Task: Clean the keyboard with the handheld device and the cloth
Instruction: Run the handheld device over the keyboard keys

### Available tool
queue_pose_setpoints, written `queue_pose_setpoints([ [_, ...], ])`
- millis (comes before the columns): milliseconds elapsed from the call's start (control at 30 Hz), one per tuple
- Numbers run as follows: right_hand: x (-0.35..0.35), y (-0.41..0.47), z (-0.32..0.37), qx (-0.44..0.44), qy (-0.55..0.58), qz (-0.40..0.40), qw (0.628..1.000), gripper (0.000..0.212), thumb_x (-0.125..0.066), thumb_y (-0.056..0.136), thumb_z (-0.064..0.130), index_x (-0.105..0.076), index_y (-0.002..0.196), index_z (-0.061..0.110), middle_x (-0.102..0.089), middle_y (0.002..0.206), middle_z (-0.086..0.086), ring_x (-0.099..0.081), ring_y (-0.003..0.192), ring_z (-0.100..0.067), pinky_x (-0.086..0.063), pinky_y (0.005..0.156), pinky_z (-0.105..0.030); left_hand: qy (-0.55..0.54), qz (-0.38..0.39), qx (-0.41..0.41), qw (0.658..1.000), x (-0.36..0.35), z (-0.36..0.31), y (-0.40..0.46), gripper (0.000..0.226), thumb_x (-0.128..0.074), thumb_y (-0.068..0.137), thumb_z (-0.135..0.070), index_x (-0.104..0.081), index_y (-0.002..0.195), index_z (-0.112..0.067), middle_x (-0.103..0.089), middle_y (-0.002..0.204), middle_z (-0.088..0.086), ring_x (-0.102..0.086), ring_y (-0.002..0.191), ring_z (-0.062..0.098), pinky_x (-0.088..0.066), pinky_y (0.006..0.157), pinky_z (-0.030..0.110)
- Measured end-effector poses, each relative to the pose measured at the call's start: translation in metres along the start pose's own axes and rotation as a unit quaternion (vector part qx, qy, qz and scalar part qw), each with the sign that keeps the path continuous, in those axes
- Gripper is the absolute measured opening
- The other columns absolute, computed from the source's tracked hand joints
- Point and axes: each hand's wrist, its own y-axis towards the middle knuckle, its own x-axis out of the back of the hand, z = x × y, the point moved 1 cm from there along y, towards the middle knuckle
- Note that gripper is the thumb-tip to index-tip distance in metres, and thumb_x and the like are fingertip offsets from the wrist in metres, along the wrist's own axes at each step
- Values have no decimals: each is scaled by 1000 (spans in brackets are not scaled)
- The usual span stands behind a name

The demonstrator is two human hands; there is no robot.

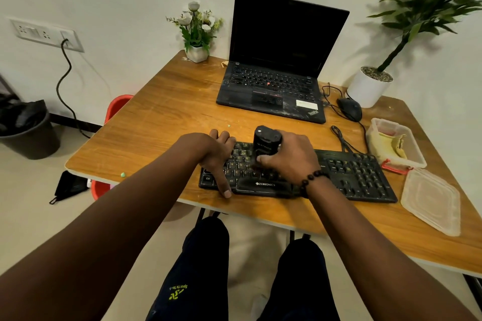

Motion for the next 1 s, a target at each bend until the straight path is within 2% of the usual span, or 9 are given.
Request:
queue_pose_setpoints([
  [67,-3,-2,1,7,22,60,998,38,-80,70,38,-64,100,21,-67,90,6,-62,84,-12,-54,71,-28,-1,-2,0,1000,0,0,0,152,-82,47,-78,3,158,-18,-3,161,4,-7,147,33,-33,113,59],
  [200,-2,4,3,9,-51,-22,998,34,-78,73,37,-65,101,24,-67,90,5,-63,86,-16,-55,71,-33,-2,0,3,1000,0,0,0,152,-82,47,-78,3,158,-18,-2,161,3,-7,147,34,-33,113,60],
  [333,-3,7,1,10,-18,59,998,44,-80,71,39,-63,108,21,-69,98,3,-61,89,-13,-55,75,-30,-9,1,2,1000,-1,0,-1,152,-83,48,-76,5,158,-20,-3,160,2,-6,147,33,-33,113,60],
  [467,-3,11,7,8,-63,-11,998,37,-78,73,39,-64,104,25,-68,95,5,-61,88,-15,-51,68,-29,-5,1,4,1000,0,0,-1,153,-82,46,-78,4,158,-19,-2,161,2,-6,147,33,-33,113,60],
  [600,-6,13,6,10,-24,52,998,44,-80,70,40,-64,107,23,-69,96,5,-62,89,-14,-55,75,-31,-7,-1,3,1000,-1,0,-1,151,-83,48,-76,3,158,-20,-5,160,2,-8,147,33,-33,113,60],
  [733,-2,17,2,-3,-53,-22,998,35,-79,72,40,-64,101,27,-65,86,7,-61,84,-15,-51,64,-27,-10,-2,0,1000,-1,-1,-2,151,-83,49,-76,4,158,-19,-4,160,2,-7,147,32,-32,114,59],
  [833,-3,18,-1,17,-7,46,999,39,-79,72,41,-65,103,24,-66,88,7,-59,82,-11,-48,65,-22,-11,-9,0,1000,-3,0,-1,151,-83,47,-77,1,158,-19,-5,160,3,-8,146,33,-33,113,59],
  [900,-9,17,-2,-5,-44,5,999,39,-77,71,45,-64,103,26,-68,91,7,-62,85,-14,-54,67,-30,-11,-11,-3,1000,-3,1,-1,151,-82,46,-78,1,158,-19,-6,160,4,-9,146,33,-33,113,59],
  [1000,-9,19,0,3,-31,-42,999,38,-78,73,40,-63,106,27,-67,91,8,-62,86,-13,-53,66,-28,-15,-15,-3,1000,-4,2,0,152,-82,45,-79,2,158,-20,-6,160,3,-9,146,33,-32,114,59],
])
